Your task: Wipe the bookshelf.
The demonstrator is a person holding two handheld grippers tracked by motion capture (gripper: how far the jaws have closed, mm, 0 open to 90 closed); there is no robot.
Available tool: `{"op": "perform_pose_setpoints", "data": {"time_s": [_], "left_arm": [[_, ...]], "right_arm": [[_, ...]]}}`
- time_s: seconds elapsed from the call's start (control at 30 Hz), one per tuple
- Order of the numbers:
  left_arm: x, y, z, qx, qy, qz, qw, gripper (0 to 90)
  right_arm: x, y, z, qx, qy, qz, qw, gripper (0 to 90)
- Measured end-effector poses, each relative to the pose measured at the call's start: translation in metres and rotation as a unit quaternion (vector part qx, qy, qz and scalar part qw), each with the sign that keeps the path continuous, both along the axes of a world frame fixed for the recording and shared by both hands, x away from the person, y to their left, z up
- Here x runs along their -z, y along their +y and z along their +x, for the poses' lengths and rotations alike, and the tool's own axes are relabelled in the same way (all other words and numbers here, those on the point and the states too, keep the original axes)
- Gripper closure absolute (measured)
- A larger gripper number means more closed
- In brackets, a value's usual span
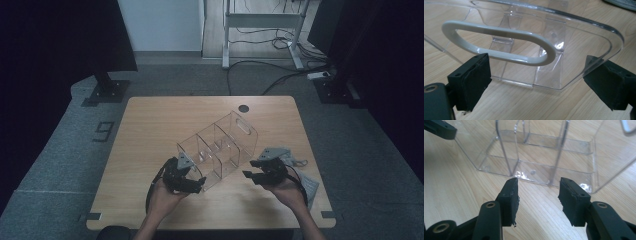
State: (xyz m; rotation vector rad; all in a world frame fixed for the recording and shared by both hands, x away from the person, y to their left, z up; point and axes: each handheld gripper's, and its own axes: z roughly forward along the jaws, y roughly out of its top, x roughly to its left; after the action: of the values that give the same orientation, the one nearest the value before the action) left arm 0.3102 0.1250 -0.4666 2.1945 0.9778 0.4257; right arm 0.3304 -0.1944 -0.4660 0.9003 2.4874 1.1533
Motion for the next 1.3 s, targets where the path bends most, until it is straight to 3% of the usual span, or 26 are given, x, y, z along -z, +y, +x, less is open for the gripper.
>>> {"op": "perform_pose_setpoints", "data": {"time_s": [0.53,0.7,0.87,1.2,1.3], "left_arm": [[-0.003,0.044,0.014,-0.057,-0.002,0.004,0.9984,16.0],[-0.004,0.057,0.019,-0.076,-0.004,0.007,0.9971,22.8],[-0.007,0.06,0.02,-0.07,-0.01,0.007,0.9974,36.5],[-0.014,0.049,0.025,-0.047,-0.028,-0.003,0.9985,57.3],[-0.015,0.048,0.025,-0.049,-0.027,0.0,0.9984,58.7]], "right_arm": [[0.007,-0.006,0.003,0.011,0.005,-0.019,0.9997,47.2],[0.008,-0.006,0.003,0.013,0.007,-0.021,0.9997,47.0],[0.009,-0.006,0.003,0.013,0.009,-0.021,0.9996,46.9],[0.01,-0.006,0.004,0.015,0.009,-0.024,0.9996,46.5],[0.01,-0.008,0.004,0.02,0.006,-0.022,0.9995,46.3]]}}
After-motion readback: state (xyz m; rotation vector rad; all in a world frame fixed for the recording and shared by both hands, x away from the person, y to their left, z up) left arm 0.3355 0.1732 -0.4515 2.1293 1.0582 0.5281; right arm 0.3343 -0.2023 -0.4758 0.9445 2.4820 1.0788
